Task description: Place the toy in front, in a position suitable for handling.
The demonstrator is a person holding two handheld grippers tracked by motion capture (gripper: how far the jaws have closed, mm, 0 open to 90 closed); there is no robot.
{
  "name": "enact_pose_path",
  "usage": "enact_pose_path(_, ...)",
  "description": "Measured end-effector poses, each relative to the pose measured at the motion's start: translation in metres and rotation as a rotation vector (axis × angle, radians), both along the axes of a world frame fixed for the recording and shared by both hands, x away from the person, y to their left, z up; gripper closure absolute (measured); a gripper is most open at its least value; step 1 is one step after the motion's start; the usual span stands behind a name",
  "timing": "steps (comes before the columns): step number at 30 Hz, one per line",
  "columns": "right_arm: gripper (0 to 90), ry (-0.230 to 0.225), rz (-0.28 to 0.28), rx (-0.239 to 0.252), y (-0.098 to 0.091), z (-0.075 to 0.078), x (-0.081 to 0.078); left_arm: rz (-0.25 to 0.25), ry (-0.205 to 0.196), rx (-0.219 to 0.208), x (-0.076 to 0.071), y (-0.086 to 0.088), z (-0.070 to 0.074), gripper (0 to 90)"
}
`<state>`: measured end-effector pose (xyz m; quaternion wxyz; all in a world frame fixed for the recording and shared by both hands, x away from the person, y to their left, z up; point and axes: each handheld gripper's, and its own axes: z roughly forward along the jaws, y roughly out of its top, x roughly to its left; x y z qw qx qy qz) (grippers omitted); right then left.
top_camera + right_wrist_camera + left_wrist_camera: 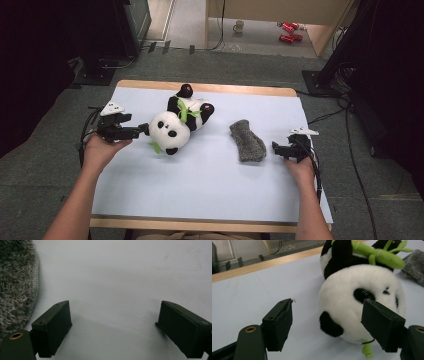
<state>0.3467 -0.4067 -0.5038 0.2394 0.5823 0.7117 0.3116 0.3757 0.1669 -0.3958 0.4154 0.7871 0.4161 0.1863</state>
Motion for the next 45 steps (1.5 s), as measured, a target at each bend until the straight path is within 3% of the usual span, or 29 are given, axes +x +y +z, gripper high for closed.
enact_pose_path(6,10.8,-0.001,0.0,-0.002,0.0,0.0,0.0,-0.026,-0.012,-0.001,0.005,-0.017,0.013,24.7)
enact_pose_path(14,10.8,0.001,-0.001,0.001,0.0,0.0,0.0,-0.063,0.025,-0.037,0.016,-0.033,0.019,28.0)
enact_pose_path(21,10.8,0.001,-0.002,0.0,0.0,0.0,0.0,-0.089,0.012,0.01,0.024,-0.055,0.028,30.4)
enact_pose_path(27,10.8,0.0,-0.002,0.0,0.0,0.0,0.0,-0.114,0.024,0.012,0.031,-0.079,0.03,29.2)
enact_pose_path(32,10.9,0.001,-0.001,0.0,0.0,0.0,0.0,-0.124,0.048,0.026,0.039,-0.1,0.026,28.9)
enact_pose_path(36,10.9,0.003,-0.002,0.0,0.0,0.0,0.0,-0.124,0.072,-0.008,0.043,-0.112,0.021,29.4)
enact_pose_path(41,10.9,0.0,0.0,-0.001,0.0,0.0,0.0,-0.116,0.101,0.027,0.047,-0.126,0.009,28.1)
enact_pose_path(45,10.9,0.0,-0.001,-0.001,0.0,0.0,0.0,-0.105,0.104,0.03,0.047,-0.135,0.002,28.1)
